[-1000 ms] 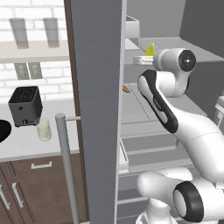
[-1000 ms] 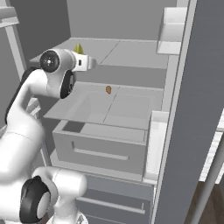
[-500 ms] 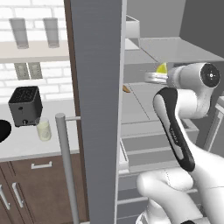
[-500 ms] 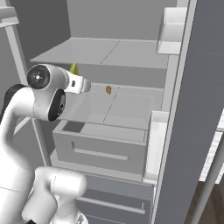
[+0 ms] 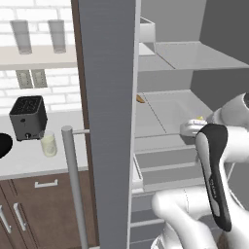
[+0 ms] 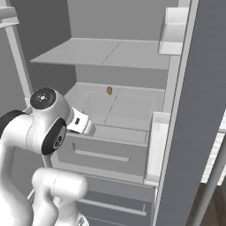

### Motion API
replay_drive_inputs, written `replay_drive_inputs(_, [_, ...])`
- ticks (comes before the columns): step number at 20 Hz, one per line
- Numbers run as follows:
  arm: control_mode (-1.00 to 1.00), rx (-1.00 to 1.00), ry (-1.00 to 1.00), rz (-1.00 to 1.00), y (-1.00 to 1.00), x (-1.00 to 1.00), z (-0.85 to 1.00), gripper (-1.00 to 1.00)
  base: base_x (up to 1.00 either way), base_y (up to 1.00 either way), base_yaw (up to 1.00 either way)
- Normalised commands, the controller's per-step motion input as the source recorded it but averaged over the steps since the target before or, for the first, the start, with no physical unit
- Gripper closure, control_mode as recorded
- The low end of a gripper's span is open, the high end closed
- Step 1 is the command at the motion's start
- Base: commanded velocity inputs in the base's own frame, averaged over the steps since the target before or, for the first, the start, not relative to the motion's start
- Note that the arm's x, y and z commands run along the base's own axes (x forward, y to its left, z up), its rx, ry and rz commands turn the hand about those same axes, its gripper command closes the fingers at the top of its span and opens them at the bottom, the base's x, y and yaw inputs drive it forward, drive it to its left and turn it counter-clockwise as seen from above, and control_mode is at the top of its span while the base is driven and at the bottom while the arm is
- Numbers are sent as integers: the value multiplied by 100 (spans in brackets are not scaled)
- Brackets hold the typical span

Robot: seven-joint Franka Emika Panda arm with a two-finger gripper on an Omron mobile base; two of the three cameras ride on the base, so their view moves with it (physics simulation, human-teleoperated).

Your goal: Grab a lemon wedge from the fridge and one ice cube from the ice bowl, and put them in the glass of lemonade.

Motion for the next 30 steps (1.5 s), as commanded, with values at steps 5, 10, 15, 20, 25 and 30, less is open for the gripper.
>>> replay_drive_inputs(5, [-100,0,0,-7,-27,-37,-15,100,0,0,0])
replay_drive_inputs(10, [100,2,1,0,0,-53,-6,100,-40,9,0])
replay_drive_inputs(15, [100,0,0,0,0,0,0,100,-100,62,0])
replay_drive_inputs(20, [100,0,0,0,0,0,0,100,-83,99,14])
replay_drive_inputs(25, [100,0,0,0,0,0,0,100,-23,100,24])
replay_drive_inputs(30, [100,0,0,0,0,0,0,100,16,100,17])
